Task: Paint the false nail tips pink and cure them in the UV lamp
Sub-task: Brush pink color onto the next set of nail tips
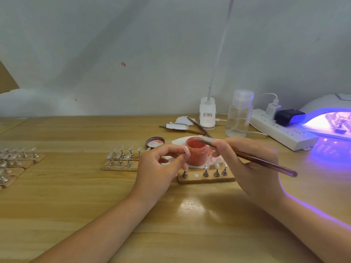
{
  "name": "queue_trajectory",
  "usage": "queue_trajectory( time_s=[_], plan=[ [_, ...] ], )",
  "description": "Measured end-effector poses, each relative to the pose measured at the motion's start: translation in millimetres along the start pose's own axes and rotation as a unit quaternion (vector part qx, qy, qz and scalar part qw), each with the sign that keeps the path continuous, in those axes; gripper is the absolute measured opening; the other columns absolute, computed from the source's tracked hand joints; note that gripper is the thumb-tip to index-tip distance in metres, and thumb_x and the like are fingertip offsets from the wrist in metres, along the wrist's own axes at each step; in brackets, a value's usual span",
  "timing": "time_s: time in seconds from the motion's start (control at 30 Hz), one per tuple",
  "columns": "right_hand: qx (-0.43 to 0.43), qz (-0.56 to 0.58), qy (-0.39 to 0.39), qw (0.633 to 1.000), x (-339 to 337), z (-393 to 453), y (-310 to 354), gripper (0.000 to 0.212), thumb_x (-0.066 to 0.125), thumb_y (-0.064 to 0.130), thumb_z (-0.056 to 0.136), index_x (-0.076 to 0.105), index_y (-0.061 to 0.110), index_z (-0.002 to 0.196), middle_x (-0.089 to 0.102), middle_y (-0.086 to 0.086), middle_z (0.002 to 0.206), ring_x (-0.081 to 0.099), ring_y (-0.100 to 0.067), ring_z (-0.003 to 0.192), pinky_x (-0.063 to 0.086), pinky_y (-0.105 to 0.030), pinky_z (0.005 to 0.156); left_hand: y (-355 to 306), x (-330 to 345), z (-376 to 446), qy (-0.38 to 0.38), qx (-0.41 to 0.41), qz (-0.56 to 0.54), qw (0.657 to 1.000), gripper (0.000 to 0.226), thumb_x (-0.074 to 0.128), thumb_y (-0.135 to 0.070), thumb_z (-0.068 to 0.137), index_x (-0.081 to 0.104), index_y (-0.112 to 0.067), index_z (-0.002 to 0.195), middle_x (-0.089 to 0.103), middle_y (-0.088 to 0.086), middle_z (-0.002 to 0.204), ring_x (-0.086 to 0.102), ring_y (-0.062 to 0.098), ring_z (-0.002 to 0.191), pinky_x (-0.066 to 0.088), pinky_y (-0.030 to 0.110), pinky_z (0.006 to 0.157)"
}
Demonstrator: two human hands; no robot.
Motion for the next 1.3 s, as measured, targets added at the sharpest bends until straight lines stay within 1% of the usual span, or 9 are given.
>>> queue_trajectory(
  time_s=[0.1,0.23,0.47,0.7,0.8,0.9,1.03,1.13,1.3],
  plan=[
    [0.015,-0.002,0.002,1.000,1,-1,4,0.007,0.063,0.023,0.080,0.068,0.018,0.080,0.067,0.007,0.068,0.061,-0.010,0.056,0.049,-0.021,0.052,0,-1,1,-0.004,0.002,0.007,1.000,0.006,0.069,-0.025,0.074,0.069,-0.031,0.072,0.066,-0.004,0.057,0.062,0.004,0.059,0.043,0.012,0.059],
    [0.038,0.021,-0.007,0.999,2,-8,4,0.025,0.051,0.026,0.087,0.065,0.015,0.070,0.062,-0.001,0.056,0.058,-0.014,0.050,0.047,-0.030,0.049,1,-1,0,0.000,0.003,0.010,1.000,0.014,0.070,-0.017,0.076,0.069,-0.030,0.074,0.067,-0.004,0.057,0.062,0.003,0.060,0.043,0.013,0.059],
    [0.036,0.034,0.009,0.999,8,-13,1,0.048,0.036,0.036,0.096,0.066,0.006,0.073,0.062,0.000,0.062,0.061,-0.011,0.054,0.049,-0.035,0.050,-2,-1,0,0.002,0.004,0.024,1.000,0.017,0.070,-0.012,0.077,0.069,-0.029,0.074,0.066,-0.005,0.056,0.059,-0.002,0.057,0.042,0.010,0.056],
    [0.047,0.056,0.003,0.997,9,-14,-1,0.047,0.037,0.042,0.096,0.065,0.014,0.070,0.063,-0.002,0.059,0.059,-0.013,0.050,0.048,-0.030,0.048,-4,0,0,0.005,0.000,0.017,1.000,0.006,0.070,-0.019,0.075,0.070,-0.025,0.075,0.066,-0.003,0.056,0.059,-0.001,0.056,0.042,0.011,0.056],
    [0.051,0.055,-0.014,0.997,7,-13,-1,0.039,0.039,0.030,0.095,0.065,0.014,0.070,0.062,-0.005,0.059,0.058,-0.011,0.050,0.047,-0.029,0.048,-3,0,0,0.005,-0.001,0.011,1.000,0.004,0.068,-0.026,0.072,0.071,-0.024,0.074,0.066,-0.003,0.056,0.060,0.002,0.058,0.043,0.013,0.056],
    [0.056,0.038,0.003,0.998,10,-13,-2,0.039,0.039,0.024,0.093,0.067,0.008,0.071,0.063,-0.006,0.060,0.060,-0.015,0.053,0.049,-0.037,0.050,0,0,1,0.003,0.000,0.024,1.000,0.008,0.070,-0.017,0.076,0.070,-0.025,0.074,0.066,-0.005,0.057,0.061,0.002,0.059,0.044,0.014,0.058],
    [0.087,0.085,-0.028,0.992,7,-14,-3,0.043,0.039,0.031,0.091,0.066,0.020,0.060,0.062,0.003,0.055,0.056,-0.011,0.048,0.045,-0.026,0.047,-1,0,1,0.006,-0.006,0.016,1.000,0.003,0.068,-0.027,0.072,0.070,-0.027,0.074,0.066,-0.003,0.057,0.061,0.003,0.060,0.045,0.016,0.059],
    [0.076,0.064,-0.022,0.995,9,-12,-1,0.038,0.038,0.027,0.092,0.066,0.018,0.067,0.063,0.000,0.059,0.059,-0.015,0.051,0.048,-0.033,0.049,0,0,0,0.008,-0.013,0.016,1.000,0.003,0.070,-0.021,0.074,0.071,-0.023,0.075,0.066,-0.003,0.056,0.059,0.001,0.056,0.043,0.013,0.057],
    [0.095,0.083,-0.038,0.991,8,-13,-2,0.039,0.040,0.030,0.090,0.065,0.018,0.064,0.062,0.000,0.054,0.056,-0.012,0.047,0.046,-0.028,0.047,-1,-1,0,0.006,-0.014,0.008,1.000,0.008,0.070,-0.016,0.074,0.070,-0.024,0.074,0.066,-0.004,0.055,0.057,-0.001,0.051,0.041,0.010,0.053]
  ],
)
Point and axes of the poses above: each hand's wrist, its own z-axis towards the middle knuckle, its own x-axis out of the palm, y = z × x, the point moved 5 cm from there along z, towards the middle knuckle
